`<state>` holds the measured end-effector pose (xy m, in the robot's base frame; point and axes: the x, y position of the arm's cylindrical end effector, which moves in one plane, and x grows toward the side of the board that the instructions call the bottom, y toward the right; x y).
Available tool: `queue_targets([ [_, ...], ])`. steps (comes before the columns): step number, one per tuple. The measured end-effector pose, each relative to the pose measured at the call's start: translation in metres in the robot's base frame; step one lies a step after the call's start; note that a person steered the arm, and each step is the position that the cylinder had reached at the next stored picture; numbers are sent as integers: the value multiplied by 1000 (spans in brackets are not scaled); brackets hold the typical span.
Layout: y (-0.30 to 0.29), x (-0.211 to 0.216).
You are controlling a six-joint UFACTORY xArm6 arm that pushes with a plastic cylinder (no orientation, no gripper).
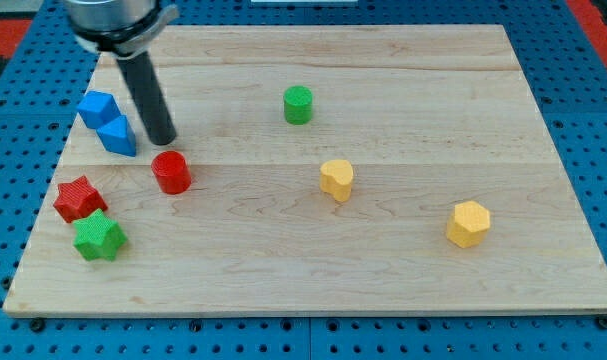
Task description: Move the blue triangle to center left of the board
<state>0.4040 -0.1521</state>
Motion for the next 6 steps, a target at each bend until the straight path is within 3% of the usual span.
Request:
queue_targets([
  [2, 11, 74],
  [3, -8, 47],
  [4, -29, -22],
  [5, -55, -23],
  [6, -64, 12],
])
